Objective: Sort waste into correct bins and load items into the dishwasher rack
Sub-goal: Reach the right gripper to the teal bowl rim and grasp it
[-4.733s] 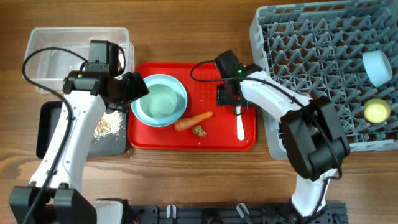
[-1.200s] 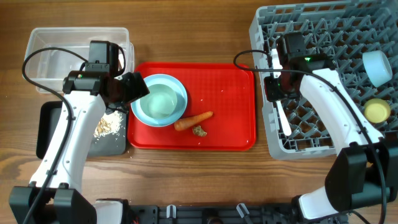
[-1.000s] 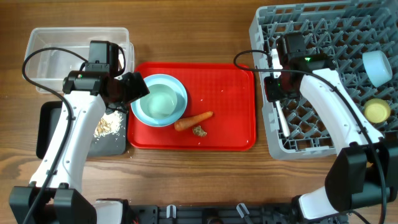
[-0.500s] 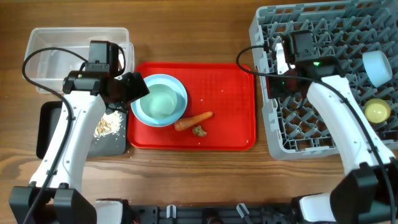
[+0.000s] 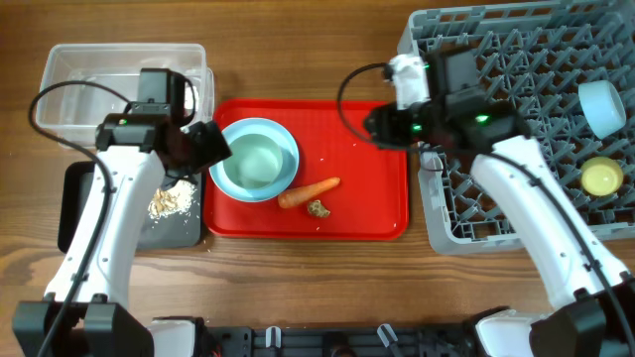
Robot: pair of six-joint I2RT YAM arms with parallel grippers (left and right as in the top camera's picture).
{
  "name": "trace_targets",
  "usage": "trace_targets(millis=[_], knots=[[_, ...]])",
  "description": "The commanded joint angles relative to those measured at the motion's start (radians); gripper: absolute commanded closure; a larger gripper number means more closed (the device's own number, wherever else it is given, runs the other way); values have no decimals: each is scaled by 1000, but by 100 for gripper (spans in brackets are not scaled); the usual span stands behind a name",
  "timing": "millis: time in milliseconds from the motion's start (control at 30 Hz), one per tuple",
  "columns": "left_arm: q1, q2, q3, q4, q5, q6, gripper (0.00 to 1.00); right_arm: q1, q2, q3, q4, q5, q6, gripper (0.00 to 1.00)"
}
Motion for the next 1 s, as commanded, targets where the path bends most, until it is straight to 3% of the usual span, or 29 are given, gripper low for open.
trace_targets(millis=[0,333,567,800,967], knots=[[71,-67,7,-34,-45,-3,12,126,23,-5,59,12,67,35],[230,-129,7,-76,-35,-34,9,343,236,-5,256,122,215,35],[249,-129,7,-80,-26,-33,7,395,414,-5,370,196,332,44],[249,-129,6,-80,-26,-33,7,396,476,-5,426,204,373,63],[249,-129,6,-80,-26,-33,7,396,482,-5,418,216,372,64]])
